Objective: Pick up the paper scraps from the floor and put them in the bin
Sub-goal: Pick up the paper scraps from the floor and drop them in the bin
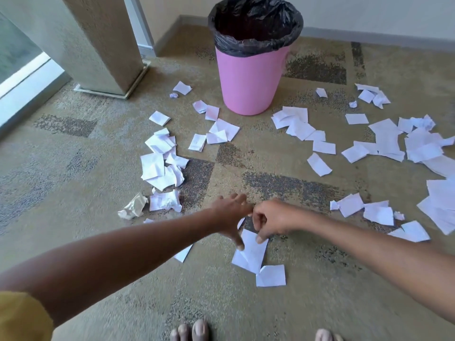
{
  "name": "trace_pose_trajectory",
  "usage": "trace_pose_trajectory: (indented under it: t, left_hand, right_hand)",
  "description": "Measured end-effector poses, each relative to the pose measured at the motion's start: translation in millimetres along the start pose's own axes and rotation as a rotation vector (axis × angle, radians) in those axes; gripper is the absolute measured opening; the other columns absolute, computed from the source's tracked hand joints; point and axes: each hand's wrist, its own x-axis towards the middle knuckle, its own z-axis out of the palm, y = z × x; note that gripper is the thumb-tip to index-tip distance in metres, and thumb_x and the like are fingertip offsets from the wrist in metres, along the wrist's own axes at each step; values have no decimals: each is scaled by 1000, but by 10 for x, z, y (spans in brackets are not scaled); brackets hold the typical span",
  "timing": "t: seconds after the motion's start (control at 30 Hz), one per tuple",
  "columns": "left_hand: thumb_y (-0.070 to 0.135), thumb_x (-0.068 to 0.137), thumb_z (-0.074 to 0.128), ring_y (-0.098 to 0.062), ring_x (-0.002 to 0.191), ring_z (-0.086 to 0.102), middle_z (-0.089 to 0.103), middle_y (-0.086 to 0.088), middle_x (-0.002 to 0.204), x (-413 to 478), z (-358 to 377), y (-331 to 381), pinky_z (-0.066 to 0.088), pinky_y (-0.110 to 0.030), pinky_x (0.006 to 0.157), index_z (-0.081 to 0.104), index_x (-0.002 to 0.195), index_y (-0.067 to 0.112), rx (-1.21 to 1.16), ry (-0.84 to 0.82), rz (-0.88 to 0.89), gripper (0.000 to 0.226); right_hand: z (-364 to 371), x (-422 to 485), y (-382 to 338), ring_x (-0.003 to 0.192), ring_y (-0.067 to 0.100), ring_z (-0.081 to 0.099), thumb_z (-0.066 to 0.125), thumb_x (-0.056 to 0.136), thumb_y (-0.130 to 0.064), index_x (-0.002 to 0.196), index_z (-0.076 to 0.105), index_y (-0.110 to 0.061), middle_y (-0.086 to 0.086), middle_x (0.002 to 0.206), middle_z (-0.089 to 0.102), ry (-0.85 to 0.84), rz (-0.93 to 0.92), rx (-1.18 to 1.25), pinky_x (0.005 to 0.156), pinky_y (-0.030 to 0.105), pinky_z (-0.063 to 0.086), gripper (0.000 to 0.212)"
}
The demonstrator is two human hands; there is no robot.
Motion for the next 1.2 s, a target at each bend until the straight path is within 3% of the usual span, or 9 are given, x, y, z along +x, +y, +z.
trace_pose_trajectory:
  t: [0.07, 0.17, 0.37, 0.53, 0.67, 0.8, 0.97, 1.1, 1.2]
  left_hand:
    - [77, 55, 88, -35, 146, 35, 31, -13, 159, -33, 162, 81, 47, -62, 108, 32, 157, 29, 108, 62, 27, 126]
    - [74, 52, 90, -34, 144, 38, 31, -12, 159, -59, 301, 151, 49, -58, 104, 38, 152, 31, 163, 170, 76, 120]
    - [60, 65, 92, -31, 145, 38, 33, -11, 160, -54, 308, 231, 49, -54, 105, 59, 137, 29, 118, 209, 118, 85]
    - [38, 90, 81, -24, 137, 49, 51, -4, 149, 21, 249, 162, 53, -50, 103, 71, 121, 27, -59, 292, 109, 34]
    - [33, 94, 78, -17, 118, 62, 62, -1, 134, 99, 121, 16, 57, -41, 102, 71, 118, 22, -218, 318, 35, 28]
    - [34, 93, 80, -15, 107, 64, 66, -1, 127, 113, -20, -220, 57, -33, 94, 71, 115, 19, -272, 344, -48, 28]
    - [37, 85, 86, -19, 120, 58, 63, -2, 129, -1, 46, -387, 57, -38, 97, 71, 119, 19, -178, 241, -113, 41]
    - [39, 81, 89, -22, 129, 48, 55, -3, 136, -58, 231, -359, 56, -40, 103, 70, 119, 21, -182, 221, -138, 45]
    - [35, 80, 91, -23, 125, 50, 55, -2, 132, -57, 293, -363, 55, -38, 99, 70, 113, 24, -202, 235, -157, 41]
  right_hand:
    - [150, -72, 15, 75, 8, 64, 99, 70, -34, 89, 71, -25, -12, 83, 70, -63, -21, -118, 67, 33, 50, 36]
    - [340, -185, 30, 78, 7, 60, 97, 68, -42, 92, 68, -28, -17, 79, 64, -76, -54, -246, 65, 33, 45, 41]
    - [572, -316, 101, 93, 19, 68, 91, 68, -54, 98, 65, -28, -11, 97, 71, -84, -180, -533, 68, 34, 40, 48]
    - [698, -347, 177, 97, 27, 70, 89, 75, -48, 101, 68, -25, -2, 103, 73, -38, -253, -690, 72, 37, 44, 40]
    - [732, -350, 220, 91, 21, 66, 88, 81, -32, 88, 65, -22, -4, 95, 71, -16, -199, -559, 72, 34, 42, 25]
    - [626, -288, 230, 89, 15, 68, 87, 82, -28, 84, 64, -21, -7, 90, 72, 23, -110, -334, 66, 29, 40, 25]
    - [326, -107, 267, 77, 13, 68, 86, 83, -23, 86, 66, -21, -7, 87, 73, 177, 1, -132, 71, 35, 55, 21]
    - [128, 50, 348, 69, 9, 65, 89, 82, -22, 84, 66, -19, -5, 84, 73, 270, 63, 12, 65, 30, 50, 23]
    - [3, 153, 363, 70, 11, 62, 90, 80, -21, 87, 69, -14, -3, 85, 73, 306, 93, 77, 68, 33, 48, 23]
